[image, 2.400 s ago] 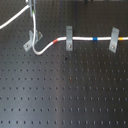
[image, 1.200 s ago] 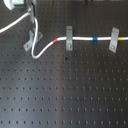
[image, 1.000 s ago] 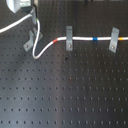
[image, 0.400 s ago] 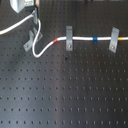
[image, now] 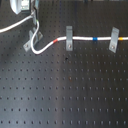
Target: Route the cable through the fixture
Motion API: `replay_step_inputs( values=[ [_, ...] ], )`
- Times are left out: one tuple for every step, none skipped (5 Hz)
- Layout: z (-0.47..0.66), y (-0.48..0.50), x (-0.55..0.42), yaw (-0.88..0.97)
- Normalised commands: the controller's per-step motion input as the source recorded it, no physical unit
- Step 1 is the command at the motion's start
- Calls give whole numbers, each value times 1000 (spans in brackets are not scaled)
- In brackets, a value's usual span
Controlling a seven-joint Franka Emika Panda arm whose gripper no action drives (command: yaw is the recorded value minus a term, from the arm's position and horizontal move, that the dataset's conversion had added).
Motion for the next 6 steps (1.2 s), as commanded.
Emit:
replay_step_inputs(
  values=[
    [-43,45,-65,66],
    [-60,28,-139,106],
    [2,23,-135,63],
    [361,-1,-65,-237],
    [173,-29,-102,-363],
    [7,-158,-215,-297]
  ],
)
